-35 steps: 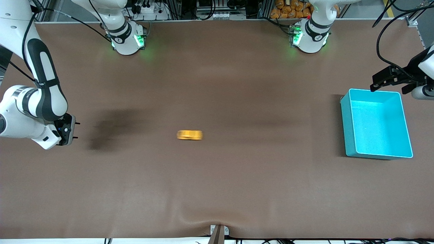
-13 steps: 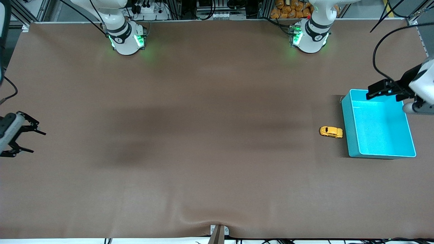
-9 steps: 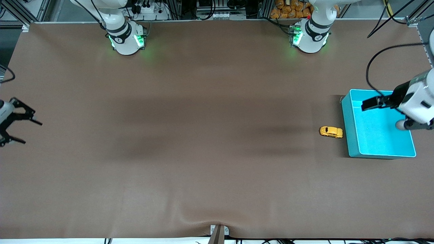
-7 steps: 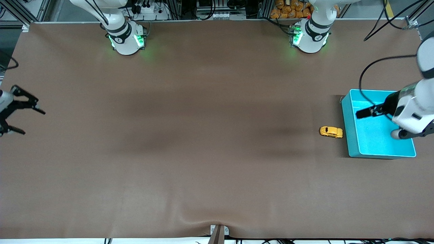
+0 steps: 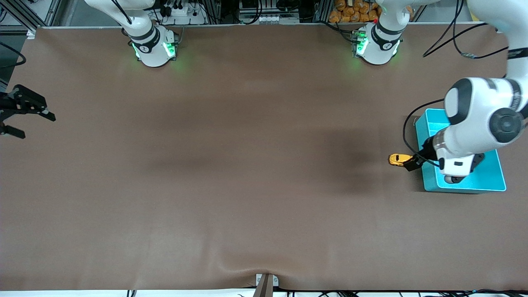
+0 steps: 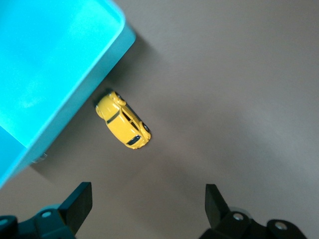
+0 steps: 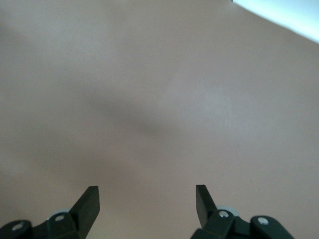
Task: Wind and store yellow beetle car
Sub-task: 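Withdraw the right gripper while the left gripper reaches the car, then lower the left gripper and close it on the yellow car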
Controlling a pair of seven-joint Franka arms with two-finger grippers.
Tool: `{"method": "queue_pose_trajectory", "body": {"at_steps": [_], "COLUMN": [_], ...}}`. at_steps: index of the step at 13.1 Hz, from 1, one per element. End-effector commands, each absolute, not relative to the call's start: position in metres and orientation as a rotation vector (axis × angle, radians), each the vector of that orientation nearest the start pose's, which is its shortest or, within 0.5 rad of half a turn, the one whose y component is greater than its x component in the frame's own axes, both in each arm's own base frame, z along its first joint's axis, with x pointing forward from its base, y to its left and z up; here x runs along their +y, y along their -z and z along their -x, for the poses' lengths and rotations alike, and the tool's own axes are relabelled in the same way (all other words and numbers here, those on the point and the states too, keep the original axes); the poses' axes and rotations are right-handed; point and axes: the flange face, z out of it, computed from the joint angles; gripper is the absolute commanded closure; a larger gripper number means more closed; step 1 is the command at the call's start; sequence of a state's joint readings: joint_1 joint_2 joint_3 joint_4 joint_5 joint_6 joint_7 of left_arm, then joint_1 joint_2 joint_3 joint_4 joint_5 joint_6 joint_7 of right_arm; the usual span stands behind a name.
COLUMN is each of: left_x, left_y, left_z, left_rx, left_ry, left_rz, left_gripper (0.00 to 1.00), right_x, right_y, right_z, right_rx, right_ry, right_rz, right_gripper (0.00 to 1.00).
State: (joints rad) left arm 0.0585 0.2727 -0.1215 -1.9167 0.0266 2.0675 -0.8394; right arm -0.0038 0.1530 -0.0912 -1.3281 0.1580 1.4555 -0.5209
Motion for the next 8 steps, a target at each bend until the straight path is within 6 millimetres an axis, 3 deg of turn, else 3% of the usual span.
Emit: {"method": "queue_pose_trajectory", "body": {"at_steps": [1,4,6,8], "left_x": [-0.019,0.001,0.018,0.025], "left_y": [-0.310,-0.266,-0.250,-0.235], "left_z": [-0.578,-0.571,-0.569,-0.568], "left_rx": [-1.358,-1.630,-1.717,-1.828], "left_ry": [-0.174,-0.178,-0.200,-0.163], "left_rz": [2.737,2.563,2.480,2.413], "left_gripper": [0.00,0.00,0.00,0.00], "right_x": [-0.020,-0.022,-0.015,-0.010], "right_y": [-0.649,-0.652,-0.665,-0.667], "right_z": [-0.578,-0.576,-0.564,-0.551], "right_rx": [-0.514,-0.468,-0.133,-0.093], "right_ry": [-0.006,0.002,0.008,0.018], "right_rz": [2.996,3.007,3.036,3.033], "right_gripper": [0.00,0.00,0.00,0.00]}}
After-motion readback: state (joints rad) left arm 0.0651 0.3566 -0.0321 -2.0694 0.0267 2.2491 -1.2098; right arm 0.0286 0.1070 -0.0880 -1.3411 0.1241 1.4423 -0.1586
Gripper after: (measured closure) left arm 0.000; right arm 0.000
